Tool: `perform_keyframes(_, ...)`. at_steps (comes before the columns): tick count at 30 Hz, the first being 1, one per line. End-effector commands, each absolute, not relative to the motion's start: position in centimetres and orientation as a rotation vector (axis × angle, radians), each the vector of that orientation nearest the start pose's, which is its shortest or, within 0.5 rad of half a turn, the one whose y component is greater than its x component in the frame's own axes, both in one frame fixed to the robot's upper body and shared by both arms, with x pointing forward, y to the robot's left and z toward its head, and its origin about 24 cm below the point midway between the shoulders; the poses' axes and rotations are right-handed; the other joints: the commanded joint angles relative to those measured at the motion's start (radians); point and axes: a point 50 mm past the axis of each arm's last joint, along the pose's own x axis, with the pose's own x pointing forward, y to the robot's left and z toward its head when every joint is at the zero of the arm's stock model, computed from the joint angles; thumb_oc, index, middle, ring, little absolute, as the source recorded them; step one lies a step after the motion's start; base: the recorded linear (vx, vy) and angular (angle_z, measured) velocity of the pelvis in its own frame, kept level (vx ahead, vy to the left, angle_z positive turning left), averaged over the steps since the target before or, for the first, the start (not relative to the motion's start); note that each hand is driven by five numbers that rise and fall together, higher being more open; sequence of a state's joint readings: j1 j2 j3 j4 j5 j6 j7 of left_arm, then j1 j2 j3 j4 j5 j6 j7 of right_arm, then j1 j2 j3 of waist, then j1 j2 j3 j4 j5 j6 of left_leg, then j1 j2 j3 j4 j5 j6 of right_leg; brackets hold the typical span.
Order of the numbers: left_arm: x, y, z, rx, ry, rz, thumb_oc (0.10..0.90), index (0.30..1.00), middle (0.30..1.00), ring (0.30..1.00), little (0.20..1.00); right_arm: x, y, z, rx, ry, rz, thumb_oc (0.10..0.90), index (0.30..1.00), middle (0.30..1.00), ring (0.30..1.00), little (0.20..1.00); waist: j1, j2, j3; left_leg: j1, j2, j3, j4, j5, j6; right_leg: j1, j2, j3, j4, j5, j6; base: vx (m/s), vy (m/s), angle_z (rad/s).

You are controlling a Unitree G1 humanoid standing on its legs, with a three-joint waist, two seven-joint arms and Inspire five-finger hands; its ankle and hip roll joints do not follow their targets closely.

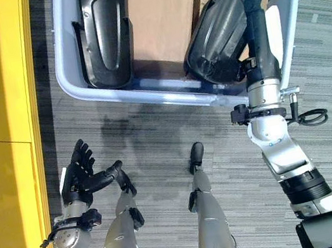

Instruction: Move parts from the plastic box to the shelf.

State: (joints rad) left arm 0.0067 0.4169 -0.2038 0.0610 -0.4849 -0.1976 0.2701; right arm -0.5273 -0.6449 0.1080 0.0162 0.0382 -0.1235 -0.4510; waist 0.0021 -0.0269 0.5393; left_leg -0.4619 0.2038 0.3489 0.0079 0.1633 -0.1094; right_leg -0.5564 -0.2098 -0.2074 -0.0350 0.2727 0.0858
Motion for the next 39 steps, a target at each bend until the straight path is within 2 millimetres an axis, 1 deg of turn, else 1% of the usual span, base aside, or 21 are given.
perform_keyframes(1, 24.4, 20.1, 7.0, -0.045, -0.191, 0.092, 0.900, 1.000, 1.000, 1.000, 1.000, 29.9, -21.1, 28.7, -0.471, -0.988, -0.360, 0.900, 1.000, 1.000, 1.000, 1.000, -0.010, 0.010, -0.019, -0.001, 0.026, -0.040, 0.050, -0.005, -0.026, 0.015, -0.044, 0.026, 0.168, -0.104, 0.094, 0.00, 0.000, 0.00)
perform_keyframes(7, 24.5, 20.1, 6.9, -0.044, -0.187, 0.097, 0.900, 1.000, 1.000, 1.000, 1.000, 30.5, -20.8, 28.3, -0.433, -0.963, -0.346, 0.900, 1.000, 1.000, 1.000, 1.000, -0.009, 0.012, -0.019, -0.007, 0.025, -0.040, 0.048, -0.005, -0.026, 0.007, -0.044, 0.025, 0.169, -0.102, 0.094, 0.00, 0.000, 0.00)
perform_keyframes(15, 24.6, 19.8, 6.7, -0.040, -0.180, 0.092, 0.900, 1.000, 1.000, 1.000, 1.000, 31.3, -20.3, 27.1, -0.346, -0.913, -0.344, 0.900, 1.000, 1.000, 1.000, 1.000, -0.005, 0.024, -0.019, -0.024, 0.021, -0.042, 0.050, -0.006, -0.024, -0.009, -0.047, 0.025, 0.172, -0.104, 0.096, 0.00, 0.000, 0.00)
perform_keyframes(17, 24.7, 19.8, 6.7, -0.039, -0.180, 0.096, 0.900, 1.000, 1.000, 1.000, 1.000, 31.4, -20.1, 26.8, -0.331, -0.903, -0.341, 0.900, 1.000, 1.000, 1.000, 1.000, -0.005, 0.023, -0.019, -0.027, 0.022, -0.040, 0.050, -0.007, -0.024, -0.013, -0.048, 0.025, 0.172, -0.102, 0.096, 0.00, 0.000, 0.00)
perform_keyframes(18, 24.6, 19.7, 6.7, -0.045, -0.178, 0.097, 0.900, 1.000, 1.000, 1.000, 1.000, 31.8, -20.0, 26.4, -0.314, -0.878, -0.343, 0.900, 1.000, 1.000, 1.000, 1.000, -0.002, 0.021, -0.019, -0.034, 0.022, -0.040, 0.049, -0.006, -0.022, -0.021, -0.046, 0.022, 0.173, -0.101, 0.099, 0.00, 0.000, 0.00)
perform_keyframes(23, 24.6, 19.6, 6.7, -0.043, -0.180, 0.090, 0.900, 1.000, 1.000, 1.000, 1.000, 32.3, -20.1, 25.9, -0.320, -0.844, -0.348, 0.900, 1.000, 1.000, 1.000, 1.000, 0.002, 0.023, -0.019, -0.046, 0.022, -0.040, 0.048, -0.005, -0.022, -0.034, -0.048, 0.019, 0.177, -0.100, 0.099, 0.00, 0.000, 0.00)
perform_keyframes(26, 24.6, 19.7, 6.8, -0.039, -0.181, 0.090, 0.900, 1.000, 1.000, 1.000, 1.000, 32.9, -20.5, 25.6, -0.363, -0.807, -0.377, 0.900, 1.000, 1.000, 1.000, 1.000, 0.005, 0.025, -0.019, -0.055, 0.021, -0.040, 0.049, -0.008, -0.020, -0.048, -0.048, 0.018, 0.182, -0.100, 0.099, 0.00, 0.000, 0.00)
perform_keyframes(30, 24.6, 19.7, 6.8, -0.041, -0.187, 0.090, 0.900, 1.000, 1.000, 1.000, 1.000, 33.5, -21.0, 25.7, -0.431, -0.786, -0.416, 0.900, 1.000, 1.000, 1.000, 1.000, 0.011, 0.027, -0.019, -0.063, 0.023, -0.040, 0.047, -0.006, -0.020, -0.055, -0.048, 0.014, 0.182, -0.100, 0.100, 0.00, 0.000, 0.00)
perform_keyframes(32, 24.6, 19.6, 6.9, -0.042, -0.192, 0.087, 0.900, 1.000, 1.000, 1.000, 1.000, 33.9, -21.3, 25.9, -0.462, -0.776, -0.442, 0.900, 1.000, 1.000, 1.000, 1.000, 0.014, 0.030, -0.019, -0.070, 0.023, -0.041, 0.048, -0.006, -0.021, -0.061, -0.050, 0.012, 0.183, -0.100, 0.099, 0.00, 0.000, 0.00)
perform_keyframes(34, 24.6, 19.5, 7.0, -0.041, -0.194, 0.082, 0.900, 1.000, 1.000, 1.000, 1.000, 34.5, -22.0, 26.2, -0.546, -0.753, -0.490, 0.900, 1.000, 1.000, 1.000, 1.000, 0.020, 0.033, -0.019, -0.081, 0.023, -0.042, 0.050, -0.006, -0.020, -0.071, -0.051, 0.010, 0.186, -0.101, 0.099, 0.00, 0.000, 0.00)
perform_keyframes(37, 24.7, 19.5, 7.1, -0.038, -0.199, 0.081, 0.900, 1.000, 1.000, 1.000, 1.000, 35.0, -22.3, 26.3, -0.567, -0.735, -0.509, 0.900, 1.000, 1.000, 1.000, 1.000, 0.021, 0.036, -0.019, -0.094, 0.024, -0.045, 0.056, -0.008, -0.019, -0.085, -0.052, 0.009, 0.193, -0.102, 0.098, 0.00, 0.000, 0.00)
perform_keyframes(38, 24.7, 19.5, 7.2, -0.036, -0.207, 0.081, 0.900, 1.000, 1.000, 1.000, 1.000, 35.6, -22.4, 26.6, -0.597, -0.714, -0.522, 0.900, 1.000, 1.000, 1.000, 1.000, 0.026, 0.037, -0.019, -0.112, 0.025, -0.046, 0.065, -0.013, -0.018, -0.101, -0.051, 0.012, 0.197, -0.104, 0.098, 0.00, 0.000, 0.00)
perform_keyframes(39, 24.7, 19.5, 7.2, -0.037, -0.208, 0.082, 0.900, 1.000, 1.000, 1.000, 1.000, 35.6, -22.4, 26.6, -0.597, -0.715, -0.521, 0.900, 1.000, 1.000, 1.000, 1.000, 0.025, 0.038, -0.019, -0.114, 0.025, -0.047, 0.066, -0.013, -0.018, -0.102, -0.051, 0.012, 0.198, -0.104, 0.098, 0.00, 0.000, 0.00)
